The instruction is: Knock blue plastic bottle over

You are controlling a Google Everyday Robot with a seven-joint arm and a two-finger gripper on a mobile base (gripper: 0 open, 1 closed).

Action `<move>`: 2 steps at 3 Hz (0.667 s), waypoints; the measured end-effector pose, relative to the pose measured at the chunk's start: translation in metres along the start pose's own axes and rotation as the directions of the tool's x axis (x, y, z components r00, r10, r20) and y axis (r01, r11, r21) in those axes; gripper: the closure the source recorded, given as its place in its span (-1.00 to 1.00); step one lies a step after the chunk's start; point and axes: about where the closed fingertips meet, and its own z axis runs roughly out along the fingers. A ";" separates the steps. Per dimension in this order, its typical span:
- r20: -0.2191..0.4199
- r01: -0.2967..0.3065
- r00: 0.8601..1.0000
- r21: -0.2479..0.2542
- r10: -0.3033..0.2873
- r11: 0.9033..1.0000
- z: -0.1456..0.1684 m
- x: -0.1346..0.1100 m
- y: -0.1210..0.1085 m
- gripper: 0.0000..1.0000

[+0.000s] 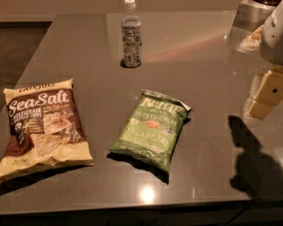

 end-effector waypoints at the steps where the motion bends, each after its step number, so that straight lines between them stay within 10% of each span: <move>1: 0.006 0.000 1.000 0.001 0.000 1.000 -0.001 -0.002 -0.001 -1.00; 2: 0.058 0.015 0.998 -0.015 -0.014 1.000 0.008 -0.017 -0.009 -1.00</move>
Offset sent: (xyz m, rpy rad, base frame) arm 0.0385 0.0383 -0.0104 0.1426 0.0170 0.0882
